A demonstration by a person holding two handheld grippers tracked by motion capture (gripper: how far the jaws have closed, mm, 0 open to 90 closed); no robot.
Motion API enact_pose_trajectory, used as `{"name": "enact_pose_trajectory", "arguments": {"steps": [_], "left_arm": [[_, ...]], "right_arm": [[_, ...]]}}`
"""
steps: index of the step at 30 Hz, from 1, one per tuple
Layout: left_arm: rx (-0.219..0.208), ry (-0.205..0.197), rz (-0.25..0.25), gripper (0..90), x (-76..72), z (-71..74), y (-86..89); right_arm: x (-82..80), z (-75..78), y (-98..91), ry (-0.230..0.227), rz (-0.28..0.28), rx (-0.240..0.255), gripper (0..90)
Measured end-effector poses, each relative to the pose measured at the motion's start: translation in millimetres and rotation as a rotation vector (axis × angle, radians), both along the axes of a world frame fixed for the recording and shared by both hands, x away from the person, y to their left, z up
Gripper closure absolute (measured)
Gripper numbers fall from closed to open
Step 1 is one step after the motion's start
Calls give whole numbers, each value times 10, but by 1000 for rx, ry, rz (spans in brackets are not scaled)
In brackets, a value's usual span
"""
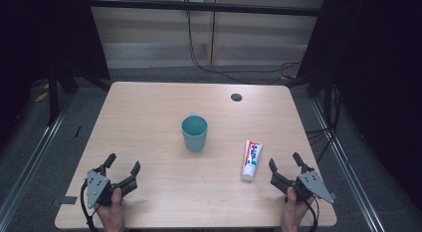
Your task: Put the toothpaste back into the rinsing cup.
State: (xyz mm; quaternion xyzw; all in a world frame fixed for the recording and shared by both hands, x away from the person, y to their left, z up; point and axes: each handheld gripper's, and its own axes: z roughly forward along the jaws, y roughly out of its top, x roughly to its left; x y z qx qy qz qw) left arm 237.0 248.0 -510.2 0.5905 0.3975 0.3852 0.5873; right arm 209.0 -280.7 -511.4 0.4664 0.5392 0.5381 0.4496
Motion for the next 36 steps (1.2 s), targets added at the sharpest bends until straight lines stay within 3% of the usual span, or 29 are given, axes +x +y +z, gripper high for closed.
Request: {"name": "enact_pose_trajectory", "arguments": {"steps": [11,13,14,16,21,22,24,29,33,36], "left_arm": [[-4,-2,-4,158,1,-1,-2],[-1,-1,-4,157,1,0,0],[2,-3,-4,158,4,1,3],[-4,-2,-4,158,2,0,-1],[7,-1,-3,159,2,2,5],[7,-2,-4,160,2,2,4],[8,-1,-5,162,2,2,5],[7,-1,-6,161,3,2,5],[6,-2,-6,159,3,2,6],[7,-1,-4,160,3,2,5]], "right_arm": [[13,6,0,14,-15,5,131],[22,9,3,24,-17,5,131],[40,16,21,45,-57,-5,136],[61,21,29,58,-25,-9,130],[86,32,43,98,-34,26,139],[95,39,48,125,-41,20,196],[97,41,48,134,-35,36,216],[168,67,52,160,-49,31,213],[241,162,43,184,-34,52,259],[280,315,38,223,-3,50,345]]}}
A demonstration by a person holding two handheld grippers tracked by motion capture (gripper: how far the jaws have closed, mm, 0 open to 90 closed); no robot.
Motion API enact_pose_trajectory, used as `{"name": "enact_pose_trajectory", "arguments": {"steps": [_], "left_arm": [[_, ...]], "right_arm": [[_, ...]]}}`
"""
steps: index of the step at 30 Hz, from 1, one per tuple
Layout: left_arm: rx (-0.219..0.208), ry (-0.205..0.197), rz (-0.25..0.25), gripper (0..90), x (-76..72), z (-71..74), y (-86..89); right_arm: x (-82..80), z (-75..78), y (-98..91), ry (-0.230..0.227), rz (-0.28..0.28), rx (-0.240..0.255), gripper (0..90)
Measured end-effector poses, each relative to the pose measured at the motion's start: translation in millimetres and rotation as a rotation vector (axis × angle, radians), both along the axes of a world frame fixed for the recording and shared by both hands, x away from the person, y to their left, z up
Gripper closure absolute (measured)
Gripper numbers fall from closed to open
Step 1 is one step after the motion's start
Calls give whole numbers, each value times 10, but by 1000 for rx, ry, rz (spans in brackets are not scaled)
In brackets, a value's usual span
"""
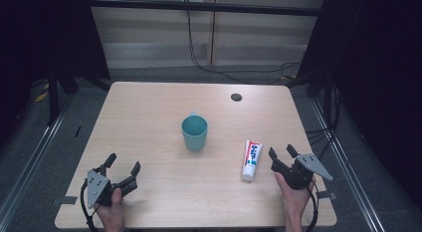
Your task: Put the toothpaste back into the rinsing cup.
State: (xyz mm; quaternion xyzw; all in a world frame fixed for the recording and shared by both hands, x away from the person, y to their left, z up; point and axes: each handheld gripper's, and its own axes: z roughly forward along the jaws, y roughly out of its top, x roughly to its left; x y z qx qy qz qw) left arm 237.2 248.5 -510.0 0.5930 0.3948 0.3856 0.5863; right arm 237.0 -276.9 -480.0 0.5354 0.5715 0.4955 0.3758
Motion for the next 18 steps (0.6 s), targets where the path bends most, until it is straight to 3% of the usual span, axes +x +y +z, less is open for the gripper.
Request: {"name": "enact_pose_trajectory", "arguments": {"steps": [5,8,13,14,15,16,17,18], "left_arm": [[0,0,-1,161,0,0,0],[-3,1,-3,161,1,0,-1],[0,0,-2,164,0,0,1],[1,0,-2,164,0,0,1],[1,0,-2,164,0,0,1],[0,0,-2,164,0,0,0],[0,0,-2,164,0,0,0],[-2,1,-9,163,2,0,1]], "right_arm": [[64,115,70,62,64,-14,370],[136,184,55,168,100,16,391],[160,235,3,207,127,62,413],[172,243,-21,236,138,81,413],[172,243,-21,236,138,81,413],[189,242,-39,272,141,80,415],[189,242,-39,272,141,80,415],[214,238,-51,307,147,92,415]]}}
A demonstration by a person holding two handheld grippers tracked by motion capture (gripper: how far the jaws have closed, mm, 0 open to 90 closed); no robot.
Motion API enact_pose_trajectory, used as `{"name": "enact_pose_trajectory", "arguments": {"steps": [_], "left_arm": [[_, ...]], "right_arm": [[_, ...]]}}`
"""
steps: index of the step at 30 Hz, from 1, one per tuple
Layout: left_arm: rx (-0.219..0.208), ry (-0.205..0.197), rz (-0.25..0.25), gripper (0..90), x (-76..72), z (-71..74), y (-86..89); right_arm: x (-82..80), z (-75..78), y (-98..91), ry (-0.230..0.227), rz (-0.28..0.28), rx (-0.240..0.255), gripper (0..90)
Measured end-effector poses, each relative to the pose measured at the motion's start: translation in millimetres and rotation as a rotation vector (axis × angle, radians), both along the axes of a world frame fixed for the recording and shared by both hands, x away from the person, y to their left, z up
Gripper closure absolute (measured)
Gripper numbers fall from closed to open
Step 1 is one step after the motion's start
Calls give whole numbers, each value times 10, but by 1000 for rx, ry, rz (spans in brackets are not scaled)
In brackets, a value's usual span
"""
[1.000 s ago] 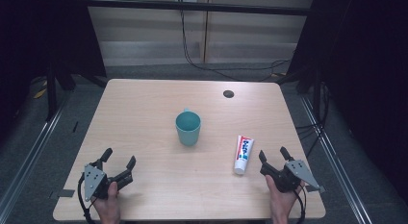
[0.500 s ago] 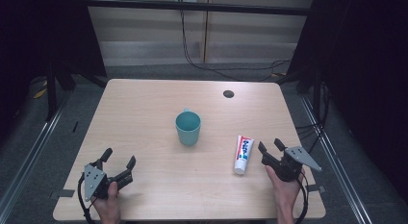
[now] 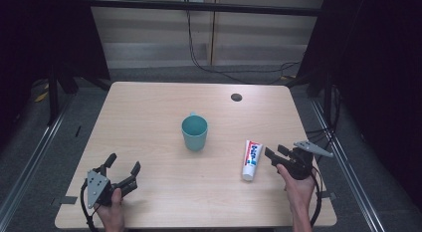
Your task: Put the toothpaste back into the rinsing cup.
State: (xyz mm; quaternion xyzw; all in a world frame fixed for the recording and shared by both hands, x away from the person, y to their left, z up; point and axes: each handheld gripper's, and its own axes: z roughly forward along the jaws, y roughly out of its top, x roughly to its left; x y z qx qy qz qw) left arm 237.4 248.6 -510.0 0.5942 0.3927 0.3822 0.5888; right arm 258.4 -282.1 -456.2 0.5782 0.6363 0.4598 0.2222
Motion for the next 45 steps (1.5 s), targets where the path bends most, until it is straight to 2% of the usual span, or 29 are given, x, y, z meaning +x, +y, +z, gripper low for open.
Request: {"name": "enact_pose_trajectory", "arguments": {"steps": [1,2,4,6,7,8,11,12,13,14,15,16,18,19,20,21,22,23,24,26,27,29,31,32,34,37,42,44,45], "left_arm": [[0,0,0,164,0,0,0],[0,0,-1,164,0,0,1],[0,0,-1,164,0,0,1],[0,0,-1,164,0,0,1],[0,0,-1,164,0,0,1],[1,0,-1,163,0,0,1],[0,0,-1,164,0,0,1],[0,0,-1,164,0,0,1],[0,0,-1,164,0,0,1],[0,0,-1,164,0,0,1],[0,0,-1,164,0,0,1],[0,1,-2,163,0,0,1],[0,0,-2,163,0,0,1],[0,0,-3,163,0,0,2],[0,1,-4,164,0,0,2],[0,1,-4,164,0,0,2],[3,-1,-2,162,-1,0,4],[3,-1,-2,162,-1,0,4],[0,0,-4,162,0,0,3],[2,0,-5,162,0,0,4],[2,0,-5,162,0,0,4],[1,0,-7,162,1,0,4],[0,-1,-7,162,1,0,3],[0,0,-7,162,0,0,3],[0,0,-7,162,0,0,3],[-3,-1,-9,162,2,0,3],[3,-1,-8,162,1,1,6],[3,0,-8,162,1,1,6],[2,-1,-9,162,1,0,5]], "right_arm": [[0,0,0,0,0,0,415],[40,1,8,68,-4,-19,415],[78,0,21,118,21,-17,416],[116,3,36,182,42,5,417],[116,3,36,182,42,5,417],[144,17,47,234,52,28,428],[160,40,60,243,60,33,440],[177,68,79,263,64,34,447],[177,68,79,263,64,34,447],[206,93,103,293,73,44,448],[206,93,103,293,73,44,448],[255,117,148,346,79,34,457],[272,124,169,358,78,26,459],[303,131,193,378,81,28,471],[358,129,232,421,91,26,472],[358,129,232,421,91,26,472],[434,114,264,486,102,29,473],[470,108,276,517,103,36,473],[470,108,276,517,103,36,473],[548,126,291,556,84,24,478],[548,126,291,556,84,24,478],[617,159,309,608,73,13,471],[641,161,314,625,77,17,466],[690,151,332,671,79,3,455],[730,138,350,687,64,-11,454],[757,117,357,699,65,-6,453],[835,30,399,743,70,-19,432],[842,29,409,752,62,-13,431],[871,18,409,757,45,-28,431]]}}
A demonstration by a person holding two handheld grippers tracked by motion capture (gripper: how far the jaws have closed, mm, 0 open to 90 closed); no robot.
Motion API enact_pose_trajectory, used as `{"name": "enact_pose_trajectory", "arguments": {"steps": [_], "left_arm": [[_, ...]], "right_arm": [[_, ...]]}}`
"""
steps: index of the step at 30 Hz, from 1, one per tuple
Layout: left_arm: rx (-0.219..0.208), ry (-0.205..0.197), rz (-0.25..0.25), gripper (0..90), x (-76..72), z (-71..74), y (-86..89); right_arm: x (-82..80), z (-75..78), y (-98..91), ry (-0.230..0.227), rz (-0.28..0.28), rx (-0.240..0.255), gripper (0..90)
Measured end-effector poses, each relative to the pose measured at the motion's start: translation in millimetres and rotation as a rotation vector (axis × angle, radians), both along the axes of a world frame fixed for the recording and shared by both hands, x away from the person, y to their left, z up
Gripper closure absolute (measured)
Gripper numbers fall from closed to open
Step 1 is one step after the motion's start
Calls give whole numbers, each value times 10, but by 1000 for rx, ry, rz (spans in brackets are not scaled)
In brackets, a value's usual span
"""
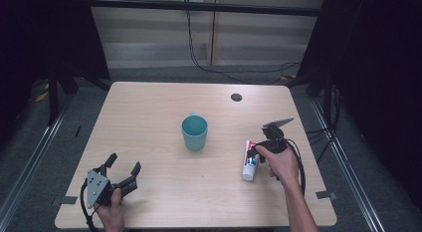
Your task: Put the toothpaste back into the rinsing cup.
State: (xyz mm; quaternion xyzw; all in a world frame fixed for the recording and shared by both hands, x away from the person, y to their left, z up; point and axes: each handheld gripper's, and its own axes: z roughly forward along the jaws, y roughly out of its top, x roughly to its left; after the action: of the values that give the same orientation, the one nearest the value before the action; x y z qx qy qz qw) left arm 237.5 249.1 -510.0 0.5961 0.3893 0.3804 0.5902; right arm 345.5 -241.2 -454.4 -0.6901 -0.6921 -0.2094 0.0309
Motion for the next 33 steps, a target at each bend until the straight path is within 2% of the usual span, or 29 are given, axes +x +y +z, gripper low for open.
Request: {"name": "enact_pose_trajectory", "arguments": {"steps": [4,5,7,11,17,23,31,33], "left_arm": [[0,0,0,162,0,0,0],[1,0,1,162,0,0,1],[-5,0,-1,162,0,-1,-3],[0,0,1,162,0,0,0],[-5,0,-3,162,0,-1,-3],[-5,-2,-3,162,1,-1,-2],[-3,-3,-2,162,1,-1,-1],[1,0,-1,162,0,0,2]], "right_arm": [[39,-14,10,24,-9,0,420],[65,-27,35,48,-6,-10,400],[84,-38,55,55,-6,-26,390],[104,-70,44,77,-18,-7,367],[140,-116,56,107,-20,-3,364],[204,-148,170,148,8,-63,438],[240,-148,212,172,23,-85,445],[246,-150,224,171,41,-102,444]]}}
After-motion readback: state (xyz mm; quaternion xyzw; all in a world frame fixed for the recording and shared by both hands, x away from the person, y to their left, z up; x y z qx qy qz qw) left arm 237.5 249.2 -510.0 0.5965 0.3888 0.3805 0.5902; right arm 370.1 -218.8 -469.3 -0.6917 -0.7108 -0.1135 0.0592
